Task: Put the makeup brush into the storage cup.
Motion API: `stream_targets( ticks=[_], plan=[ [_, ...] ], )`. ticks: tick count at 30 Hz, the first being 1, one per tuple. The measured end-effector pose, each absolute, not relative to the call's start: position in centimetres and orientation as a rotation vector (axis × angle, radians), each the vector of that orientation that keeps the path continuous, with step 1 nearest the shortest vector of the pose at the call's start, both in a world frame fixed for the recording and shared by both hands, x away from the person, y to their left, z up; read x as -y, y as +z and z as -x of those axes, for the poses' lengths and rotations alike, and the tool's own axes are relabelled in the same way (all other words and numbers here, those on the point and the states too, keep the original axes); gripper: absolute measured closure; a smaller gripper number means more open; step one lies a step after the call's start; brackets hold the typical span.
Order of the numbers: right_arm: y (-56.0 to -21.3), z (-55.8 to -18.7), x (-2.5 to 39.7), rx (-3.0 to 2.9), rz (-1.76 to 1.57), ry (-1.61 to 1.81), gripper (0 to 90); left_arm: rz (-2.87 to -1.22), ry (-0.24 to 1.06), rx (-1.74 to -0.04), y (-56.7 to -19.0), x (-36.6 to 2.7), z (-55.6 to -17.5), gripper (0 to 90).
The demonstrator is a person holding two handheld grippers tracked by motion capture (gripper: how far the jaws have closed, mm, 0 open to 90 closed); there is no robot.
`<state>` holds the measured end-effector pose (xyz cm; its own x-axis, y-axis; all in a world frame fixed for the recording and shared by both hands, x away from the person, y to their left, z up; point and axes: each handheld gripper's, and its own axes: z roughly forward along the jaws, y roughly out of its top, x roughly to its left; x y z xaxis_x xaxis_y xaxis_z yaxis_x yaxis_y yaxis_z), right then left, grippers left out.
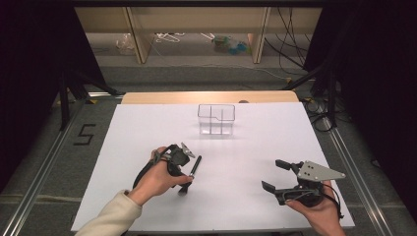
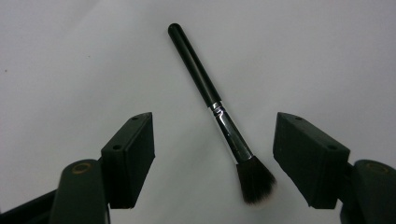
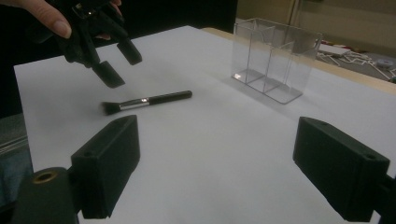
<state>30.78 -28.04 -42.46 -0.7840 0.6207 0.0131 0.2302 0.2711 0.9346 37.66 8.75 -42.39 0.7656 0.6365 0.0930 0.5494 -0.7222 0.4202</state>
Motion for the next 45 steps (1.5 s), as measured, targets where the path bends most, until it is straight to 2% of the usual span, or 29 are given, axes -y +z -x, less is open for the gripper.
stream_targets(
  ticks=[20,33,38,45],
  plan=[
    [-42.4,-30.7,28.0,-2.224,-0.780,1.487,15.7,-2.728,0.229,-1.002,-44.6,-6.8,-39.8,35.7],
    [-42.5,-30.7,28.0,-2.225,-0.778,1.486,15.7,-2.727,0.188,-1.047,-45.4,-6.1,-40.5,37.6],
    [-42.5,-30.7,28.0,-2.229,-0.778,1.490,15.7,-2.774,0.156,-1.034,-45.8,-6.3,-40.9,40.0],
    [-42.5,-30.7,27.9,-2.224,-0.773,1.488,15.7,-2.760,0.117,-1.051,-45.9,-6.5,-41.1,42.8]
  ],
)
